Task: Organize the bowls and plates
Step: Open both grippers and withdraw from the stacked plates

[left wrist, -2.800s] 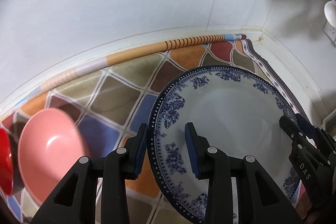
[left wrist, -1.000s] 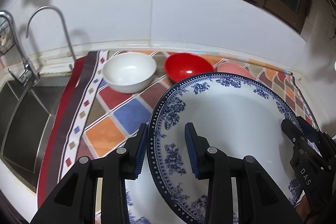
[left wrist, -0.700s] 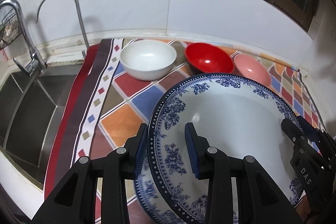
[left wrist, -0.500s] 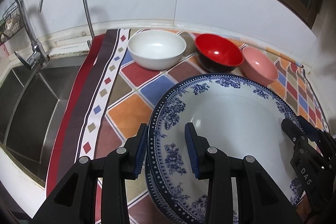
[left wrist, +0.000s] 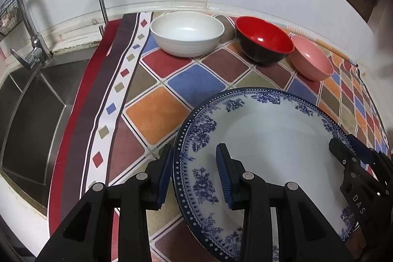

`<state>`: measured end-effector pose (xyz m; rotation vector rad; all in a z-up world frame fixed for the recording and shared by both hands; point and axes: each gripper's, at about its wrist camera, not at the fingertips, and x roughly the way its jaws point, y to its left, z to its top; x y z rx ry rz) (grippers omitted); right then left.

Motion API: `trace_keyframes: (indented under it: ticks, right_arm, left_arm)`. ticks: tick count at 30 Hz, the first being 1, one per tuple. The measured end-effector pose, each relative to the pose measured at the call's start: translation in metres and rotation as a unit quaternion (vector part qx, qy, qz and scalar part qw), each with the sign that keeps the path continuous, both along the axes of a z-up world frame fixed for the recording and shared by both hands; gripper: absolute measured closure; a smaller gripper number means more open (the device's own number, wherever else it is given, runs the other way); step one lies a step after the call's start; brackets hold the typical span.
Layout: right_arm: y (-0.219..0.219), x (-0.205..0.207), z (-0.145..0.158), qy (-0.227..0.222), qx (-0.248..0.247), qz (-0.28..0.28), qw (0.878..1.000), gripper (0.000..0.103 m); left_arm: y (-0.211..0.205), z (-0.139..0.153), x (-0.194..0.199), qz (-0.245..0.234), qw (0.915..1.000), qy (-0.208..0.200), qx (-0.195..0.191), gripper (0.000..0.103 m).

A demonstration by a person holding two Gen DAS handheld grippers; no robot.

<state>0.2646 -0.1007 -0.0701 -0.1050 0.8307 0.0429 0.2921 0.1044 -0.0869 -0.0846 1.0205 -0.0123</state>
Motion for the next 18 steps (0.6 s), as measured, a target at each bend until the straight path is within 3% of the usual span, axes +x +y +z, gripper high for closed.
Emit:
trace_keyframes:
  ticks: [18]
  right_arm:
    - [-0.005,-0.003,-0.020,0.030,-0.006,-0.008,0.999,0.065]
  left_arm:
    - [-0.005,-0.013,-0.004,-0.011,0.9997,0.021,0.002,0.068]
